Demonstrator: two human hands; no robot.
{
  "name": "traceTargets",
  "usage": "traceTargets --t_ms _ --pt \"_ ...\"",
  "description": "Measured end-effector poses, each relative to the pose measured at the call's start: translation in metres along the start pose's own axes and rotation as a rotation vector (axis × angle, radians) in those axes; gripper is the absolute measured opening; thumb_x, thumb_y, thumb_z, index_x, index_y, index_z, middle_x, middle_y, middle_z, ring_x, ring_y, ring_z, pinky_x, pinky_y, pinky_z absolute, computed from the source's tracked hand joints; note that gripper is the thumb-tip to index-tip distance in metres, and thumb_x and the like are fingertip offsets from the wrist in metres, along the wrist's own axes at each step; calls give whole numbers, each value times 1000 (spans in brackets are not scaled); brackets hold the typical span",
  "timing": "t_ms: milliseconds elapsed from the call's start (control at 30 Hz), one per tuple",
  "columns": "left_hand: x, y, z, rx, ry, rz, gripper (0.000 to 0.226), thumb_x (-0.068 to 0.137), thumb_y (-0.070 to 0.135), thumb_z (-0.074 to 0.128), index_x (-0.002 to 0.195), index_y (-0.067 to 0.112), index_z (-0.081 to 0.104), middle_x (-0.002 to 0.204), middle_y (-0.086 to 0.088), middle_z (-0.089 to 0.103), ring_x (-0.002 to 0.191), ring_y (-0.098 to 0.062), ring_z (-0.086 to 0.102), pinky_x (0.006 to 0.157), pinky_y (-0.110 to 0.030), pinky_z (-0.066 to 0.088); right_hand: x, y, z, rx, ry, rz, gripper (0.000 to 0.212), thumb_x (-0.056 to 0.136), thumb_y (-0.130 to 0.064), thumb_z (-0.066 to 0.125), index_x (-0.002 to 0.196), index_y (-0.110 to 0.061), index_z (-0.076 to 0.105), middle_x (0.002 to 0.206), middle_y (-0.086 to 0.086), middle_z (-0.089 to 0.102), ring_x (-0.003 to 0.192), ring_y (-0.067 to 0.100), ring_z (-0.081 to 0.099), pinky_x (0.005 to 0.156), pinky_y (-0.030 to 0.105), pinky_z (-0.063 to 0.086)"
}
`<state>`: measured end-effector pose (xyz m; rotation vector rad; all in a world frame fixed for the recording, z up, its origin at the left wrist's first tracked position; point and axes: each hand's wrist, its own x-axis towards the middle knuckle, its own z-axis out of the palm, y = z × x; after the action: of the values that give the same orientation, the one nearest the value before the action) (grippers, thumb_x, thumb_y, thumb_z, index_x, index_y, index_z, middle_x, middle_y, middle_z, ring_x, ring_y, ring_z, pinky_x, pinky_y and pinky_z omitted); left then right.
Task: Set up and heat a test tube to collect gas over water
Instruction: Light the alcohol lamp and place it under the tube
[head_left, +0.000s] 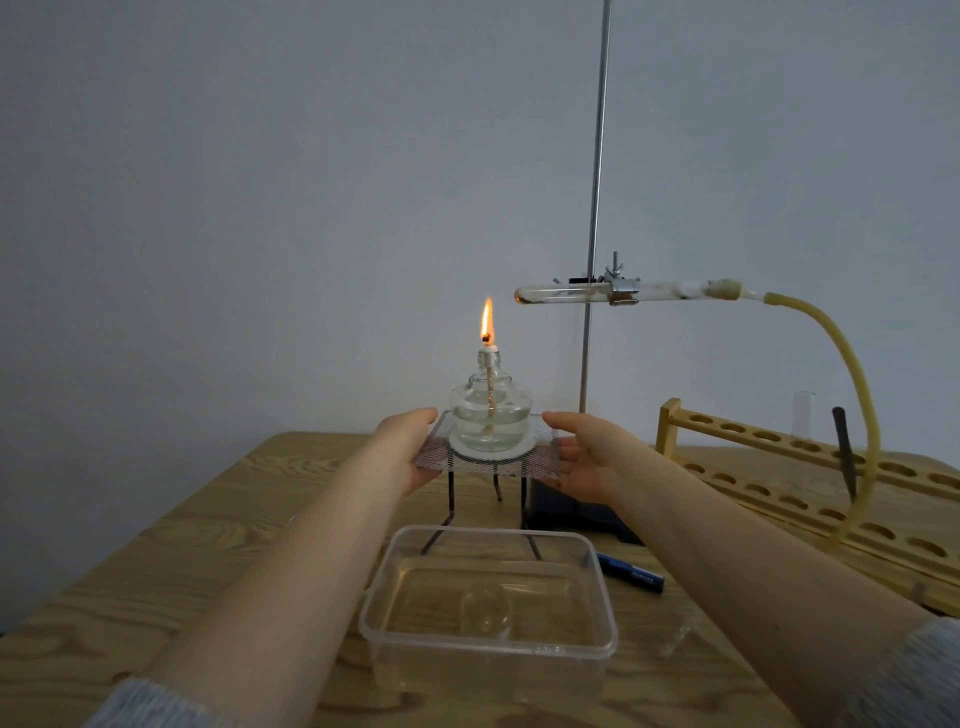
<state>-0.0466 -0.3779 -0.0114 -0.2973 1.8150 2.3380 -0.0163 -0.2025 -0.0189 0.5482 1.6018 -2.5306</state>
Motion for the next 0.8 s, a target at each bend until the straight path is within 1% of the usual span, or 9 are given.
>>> traceTargets --t_ms 167,233,300,400,500,600,667,700,800 --pt "3 -2 -2 76 16 26 21 96 14 47 76 7 48 84 -13 57 77 -24 58 79 -38 48 -1 0 -2 23 -5 1 45 93 -16 59 128 7 44 117 24 62 104 35 63 77 40 53" --pt "6 -3 -4 178 49 65 15 93 19 50 93 4 54 98 -14 59 91 -26 60 86 -37 46 -3 0 -3 9 -1 -7 50 92 -17 60 132 7 41 118 25 61 105 36 63 80 41 53" --pt "7 -5 -6 295 85 113 34 91 24 54 117 3 51 112 -11 55 105 -26 56 90 -36 44 -6 2 -6 0 13 -22 59 92 -16 61 138 7 34 122 27 58 107 37 61 86 42 53" --pt "2 -7 -8 486 143 212 45 91 29 53 125 0 49 119 -14 53 110 -30 53 94 -36 43 -13 2 -12 -33 46 -50 64 92 -15 60 143 6 27 130 28 51 114 37 57 87 41 50" --pt "-7 -11 -10 656 158 311 39 91 31 50 110 -2 60 111 -19 60 101 -33 58 89 -36 45 -20 3 -20 -145 78 -74 60 91 -15 61 140 5 33 129 27 53 115 37 56 96 42 48" --pt "-13 -18 -12 758 211 384 55 92 35 51 136 2 46 140 -15 47 127 -31 46 104 -38 37 -27 4 -28 -265 123 -93 48 91 -16 62 132 2 45 118 24 60 100 34 62 84 40 53" --pt "-21 -23 -13 806 249 453 56 92 36 52 137 6 44 142 -13 45 126 -29 46 100 -36 38 -34 5 -34 -353 145 -109 40 91 -16 62 126 1 51 108 21 64 90 30 64 74 37 54" --pt "-24 -26 -13 835 257 488 52 91 35 52 135 6 46 137 -12 48 118 -27 51 91 -33 42 -37 6 -38 -400 149 -116 38 91 -16 61 124 1 53 105 20 65 87 29 65 71 35 55" --pt "-33 -36 -14 917 289 584 24 90 26 53 106 10 62 98 -4 55 87 -19 49 65 -27 38 -44 11 -47 -602 172 -134 32 91 -15 62 117 3 56 96 17 68 82 25 67 64 31 56"
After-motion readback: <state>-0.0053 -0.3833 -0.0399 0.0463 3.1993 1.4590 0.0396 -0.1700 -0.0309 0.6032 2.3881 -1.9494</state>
